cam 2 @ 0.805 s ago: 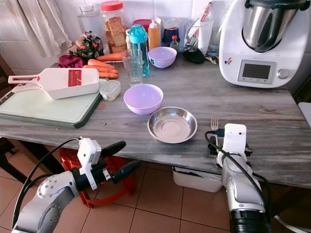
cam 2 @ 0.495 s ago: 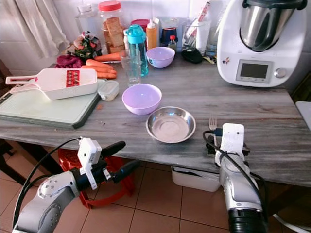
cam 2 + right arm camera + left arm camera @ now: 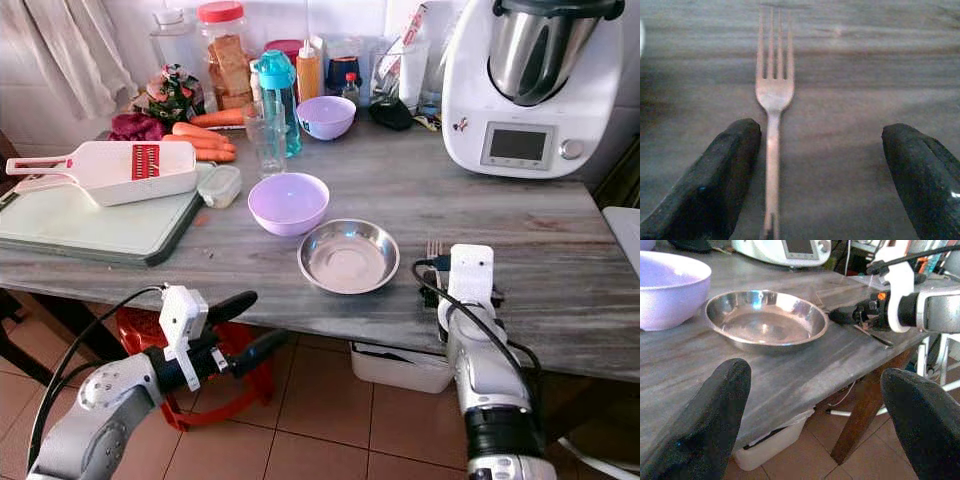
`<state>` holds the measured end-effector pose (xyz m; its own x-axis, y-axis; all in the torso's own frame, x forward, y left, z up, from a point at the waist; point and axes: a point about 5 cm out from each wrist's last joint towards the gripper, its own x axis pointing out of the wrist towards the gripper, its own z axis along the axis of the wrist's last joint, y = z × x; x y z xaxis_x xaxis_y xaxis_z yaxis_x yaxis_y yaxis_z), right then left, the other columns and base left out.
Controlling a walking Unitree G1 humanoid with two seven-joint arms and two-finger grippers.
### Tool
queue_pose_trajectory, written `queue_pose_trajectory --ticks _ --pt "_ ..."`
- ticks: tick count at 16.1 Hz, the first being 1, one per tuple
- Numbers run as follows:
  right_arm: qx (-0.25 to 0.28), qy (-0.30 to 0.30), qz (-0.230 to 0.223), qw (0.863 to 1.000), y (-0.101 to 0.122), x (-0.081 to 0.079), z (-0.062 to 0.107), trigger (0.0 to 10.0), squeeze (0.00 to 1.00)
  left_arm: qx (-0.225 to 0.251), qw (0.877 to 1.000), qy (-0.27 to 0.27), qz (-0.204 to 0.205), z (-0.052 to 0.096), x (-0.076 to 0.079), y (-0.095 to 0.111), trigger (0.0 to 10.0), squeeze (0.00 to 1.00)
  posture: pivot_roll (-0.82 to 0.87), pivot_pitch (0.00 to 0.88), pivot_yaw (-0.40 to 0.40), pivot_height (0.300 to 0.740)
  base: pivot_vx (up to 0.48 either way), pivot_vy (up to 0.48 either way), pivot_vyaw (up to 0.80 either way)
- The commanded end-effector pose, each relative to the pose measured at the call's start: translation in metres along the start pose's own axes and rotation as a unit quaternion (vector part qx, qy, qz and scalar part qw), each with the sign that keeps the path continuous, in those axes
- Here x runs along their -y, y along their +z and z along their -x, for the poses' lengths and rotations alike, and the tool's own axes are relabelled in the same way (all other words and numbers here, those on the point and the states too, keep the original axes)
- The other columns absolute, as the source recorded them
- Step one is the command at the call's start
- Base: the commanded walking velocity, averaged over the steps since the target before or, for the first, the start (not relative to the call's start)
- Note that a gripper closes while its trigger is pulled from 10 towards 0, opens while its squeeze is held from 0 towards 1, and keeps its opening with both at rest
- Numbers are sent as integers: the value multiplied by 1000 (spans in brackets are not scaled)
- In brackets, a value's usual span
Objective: Setting the table
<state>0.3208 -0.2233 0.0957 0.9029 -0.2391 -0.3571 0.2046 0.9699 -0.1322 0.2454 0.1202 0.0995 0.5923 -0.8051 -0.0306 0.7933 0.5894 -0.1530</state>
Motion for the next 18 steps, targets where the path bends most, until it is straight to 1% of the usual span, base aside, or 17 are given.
queue_pose_trajectory --ticks 1,2,3,4,11,14,16,18 --pt "6 6 5 1000 4 -5 -2 10000 0 -4 1000 3 -7 0 -3 -1 10000 0 -24 17 44 740 0 0 0" --pt "4 9 6 1000 4 -6 -3 10000 0 -6 1000 3 -6 0 -3 -3 10000 0 -23 18 43 740 0 0 0" --pt "2 13 2 1000 2 -8 -4 4667 0 -7 1000 3 -5 1 -4 -5 10000 0 -24 19 44 740 0 0 0" --pt "0 17 1 1000 2 -10 -4 0 0 -8 1000 3 -4 1 -5 -6 10000 0 -25 20 45 740 0 0 0" --pt "-13 37 -5 999 -2 -16 -7 0 0 -8 1000 2 -5 1 -6 -11 10000 0 -23 22 40 740 0 0 0" --pt "-17 37 -12 999 -4 -16 -7 0 0 -3 1000 -3 -3 1 -4 -11 10000 0 -25 24 41 740 0 0 0" --pt "-19 38 -18 999 -5 -16 -7 0 0 10 1000 -13 7 0 -2 -9 10000 0 -24 26 40 740 0 0 0" --pt "-21 38 -19 999 -6 -15 -8 0 0 11 1000 -19 2 -1 -2 -7 10000 0 -24 26 40 740 0 0 0"
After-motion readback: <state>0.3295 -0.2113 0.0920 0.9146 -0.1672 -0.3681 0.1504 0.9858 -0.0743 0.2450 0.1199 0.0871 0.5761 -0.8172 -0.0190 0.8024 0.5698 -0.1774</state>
